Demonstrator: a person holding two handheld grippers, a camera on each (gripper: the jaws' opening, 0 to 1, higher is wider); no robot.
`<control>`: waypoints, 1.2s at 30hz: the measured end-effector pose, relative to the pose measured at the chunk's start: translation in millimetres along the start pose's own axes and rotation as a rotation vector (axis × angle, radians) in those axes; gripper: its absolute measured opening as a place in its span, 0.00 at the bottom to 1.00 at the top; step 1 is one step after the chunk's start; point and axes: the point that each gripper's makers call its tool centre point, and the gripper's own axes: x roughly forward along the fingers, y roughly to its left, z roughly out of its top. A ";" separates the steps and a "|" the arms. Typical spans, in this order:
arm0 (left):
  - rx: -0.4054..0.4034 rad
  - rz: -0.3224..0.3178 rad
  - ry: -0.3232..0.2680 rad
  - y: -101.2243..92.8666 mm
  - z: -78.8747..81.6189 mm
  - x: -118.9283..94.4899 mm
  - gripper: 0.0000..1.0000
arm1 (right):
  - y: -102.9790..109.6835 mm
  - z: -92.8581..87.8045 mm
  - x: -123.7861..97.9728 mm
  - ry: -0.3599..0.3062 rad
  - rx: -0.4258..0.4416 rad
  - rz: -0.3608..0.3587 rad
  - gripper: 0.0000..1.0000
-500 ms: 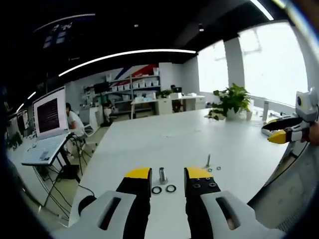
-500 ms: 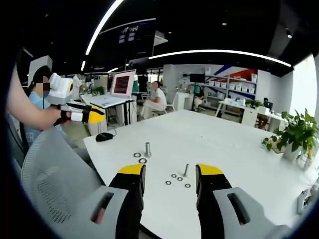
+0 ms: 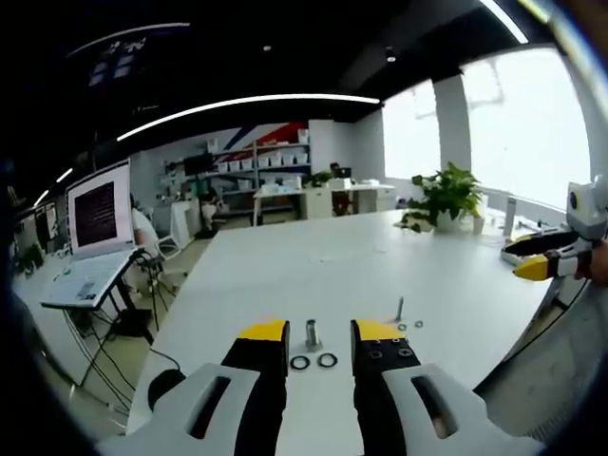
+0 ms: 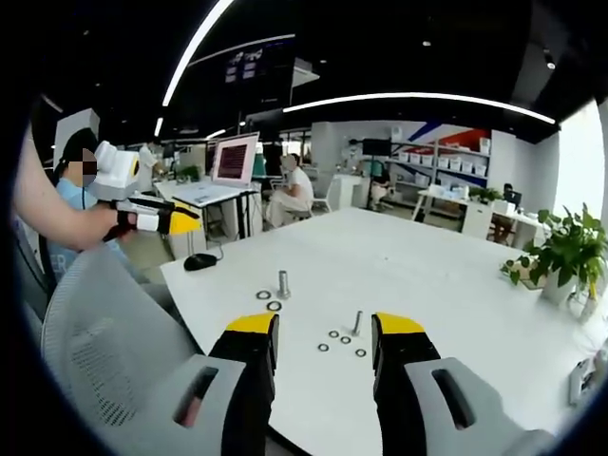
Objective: Place the washer onto the threaded stud by aligning its center hole with the stud, sliding it down to the base, and recovering from edge contact or off-axis alignment until the washer reaches the visible bottom stop.
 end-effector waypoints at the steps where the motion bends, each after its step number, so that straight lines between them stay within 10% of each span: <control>1: 0.006 -0.001 0.005 -1.0 -0.8 0.3 0.24 | 0.3 0.1 0.0 0.000 -0.002 0.001 0.41; 36: 0.018 0.019 0.020 3.7 -5.0 -1.6 0.24 | -0.6 0.2 -1.1 -0.005 0.012 -0.010 0.44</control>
